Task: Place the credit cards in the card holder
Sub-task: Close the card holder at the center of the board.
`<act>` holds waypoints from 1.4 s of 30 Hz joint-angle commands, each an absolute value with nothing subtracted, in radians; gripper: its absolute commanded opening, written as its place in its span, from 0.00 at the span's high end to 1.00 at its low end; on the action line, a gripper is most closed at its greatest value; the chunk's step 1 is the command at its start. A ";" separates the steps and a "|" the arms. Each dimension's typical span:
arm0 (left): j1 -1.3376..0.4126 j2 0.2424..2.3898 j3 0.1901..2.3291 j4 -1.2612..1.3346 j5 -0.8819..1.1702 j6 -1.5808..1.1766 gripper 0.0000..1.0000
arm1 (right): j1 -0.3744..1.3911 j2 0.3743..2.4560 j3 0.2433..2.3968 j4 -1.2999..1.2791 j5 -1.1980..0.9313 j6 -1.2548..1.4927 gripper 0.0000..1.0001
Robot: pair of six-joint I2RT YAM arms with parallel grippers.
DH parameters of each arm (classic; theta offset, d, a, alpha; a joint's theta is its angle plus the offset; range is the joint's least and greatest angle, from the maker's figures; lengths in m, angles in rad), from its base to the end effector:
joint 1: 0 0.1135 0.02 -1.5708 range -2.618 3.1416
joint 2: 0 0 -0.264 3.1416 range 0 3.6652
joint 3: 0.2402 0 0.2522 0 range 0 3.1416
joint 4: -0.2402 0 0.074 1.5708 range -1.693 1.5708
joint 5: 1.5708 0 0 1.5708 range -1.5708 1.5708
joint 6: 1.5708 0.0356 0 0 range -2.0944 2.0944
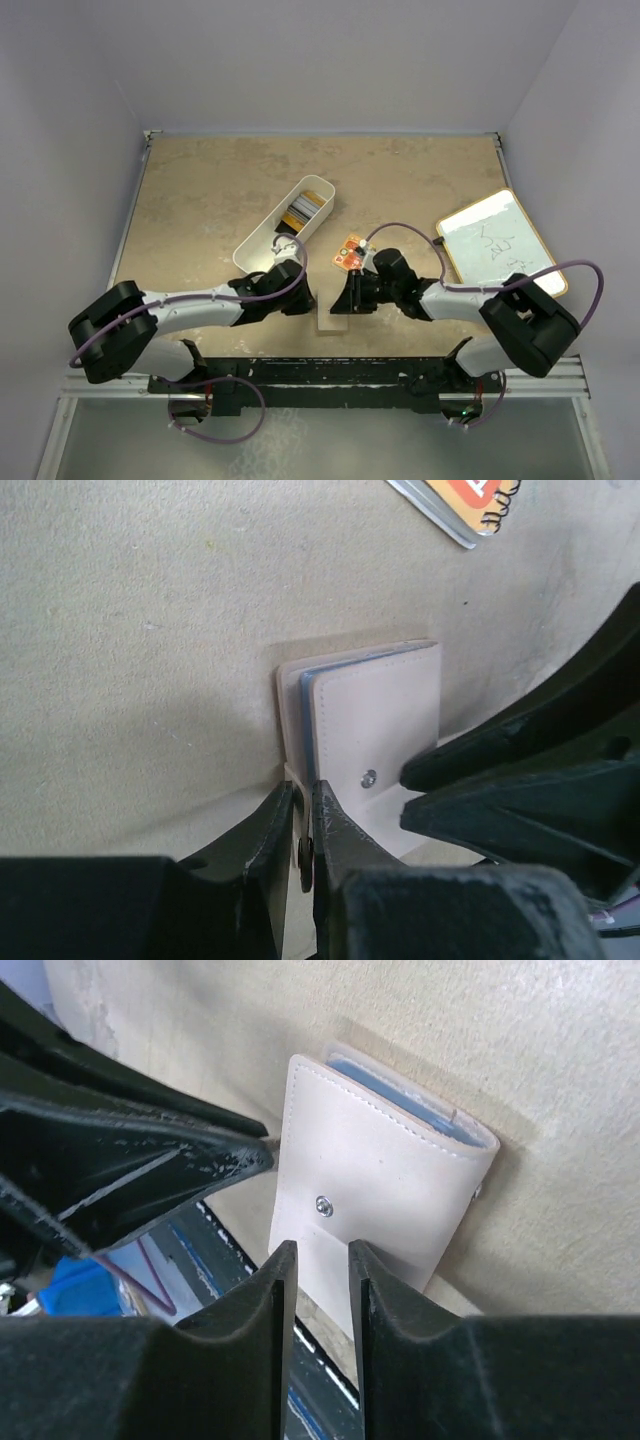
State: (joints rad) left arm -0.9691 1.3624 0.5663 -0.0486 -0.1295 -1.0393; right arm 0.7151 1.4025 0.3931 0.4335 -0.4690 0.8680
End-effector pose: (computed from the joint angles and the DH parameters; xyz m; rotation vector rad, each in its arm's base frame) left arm 0.1465 -0.2053 0.1570 -0.1523 2.5477 -0.7290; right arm 0.1749 0.1732 0.1408 -0.1278 2.4310 1.3379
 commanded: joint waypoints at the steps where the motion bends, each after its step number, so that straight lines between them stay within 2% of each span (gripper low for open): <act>1: -0.969 1.309 0.571 -0.032 -0.117 -1.057 0.89 | 0.748 1.441 0.472 0.284 -0.349 0.763 0.73; 7: -0.969 1.277 0.560 -0.024 -0.118 -1.050 0.86 | 0.796 1.444 0.530 0.110 -0.207 0.704 0.82; 9: -0.969 1.277 0.555 -0.008 -0.108 -1.045 0.90 | 0.802 1.435 0.543 0.090 -0.179 0.694 0.84; 16: -0.967 1.305 0.555 0.047 -0.077 -1.030 1.00 | 0.805 1.440 0.552 0.107 -0.176 0.690 0.85; 22: -0.963 1.340 0.566 0.091 -0.063 -1.037 1.00 | 0.815 1.448 0.536 0.133 -0.181 0.695 0.86; 29: -0.962 1.379 0.566 0.117 -0.071 -1.051 0.92 | 0.816 1.439 0.527 0.135 -0.175 0.695 0.86; 36: -0.959 1.399 0.564 0.133 -0.072 -1.057 0.78 | 0.817 1.424 0.504 0.156 -0.167 0.712 0.86; 42: -0.958 1.402 0.561 0.133 -0.088 -1.061 0.74 | 0.817 1.395 0.496 0.158 -0.174 0.724 0.86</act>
